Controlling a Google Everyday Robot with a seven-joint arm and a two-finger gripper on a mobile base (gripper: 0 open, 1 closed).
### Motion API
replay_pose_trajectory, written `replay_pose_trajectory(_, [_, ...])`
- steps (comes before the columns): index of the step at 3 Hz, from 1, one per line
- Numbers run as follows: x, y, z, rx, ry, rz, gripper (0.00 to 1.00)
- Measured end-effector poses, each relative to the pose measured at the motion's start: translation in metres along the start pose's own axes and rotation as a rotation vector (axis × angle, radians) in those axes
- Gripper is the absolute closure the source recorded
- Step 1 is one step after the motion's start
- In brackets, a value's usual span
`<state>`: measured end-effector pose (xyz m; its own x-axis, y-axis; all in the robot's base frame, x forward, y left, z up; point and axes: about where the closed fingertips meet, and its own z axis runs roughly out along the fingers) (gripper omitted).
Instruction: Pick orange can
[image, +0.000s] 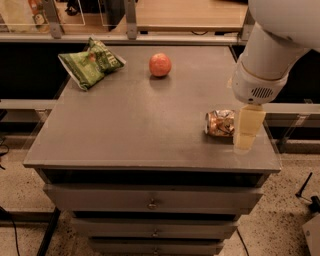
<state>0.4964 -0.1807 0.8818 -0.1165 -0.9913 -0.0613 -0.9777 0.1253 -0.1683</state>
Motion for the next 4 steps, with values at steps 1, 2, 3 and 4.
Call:
replay_pose_trajectory(1, [-0.006,-0.003,0.020,-0.021,-0.008,-0.004,0.00])
replay_pose_trajectory(2, [-0.013,-0.004,0.036,-0.032,-0.026,-0.007,0.01])
replay_pose_trajectory(3, [-0.020,-0.004,0.043,-0.040,-0.056,-0.004,0.18])
replay_pose_trajectory(4, [-0.025,-0.001,0.048,-0.046,-0.075,-0.006,0.40])
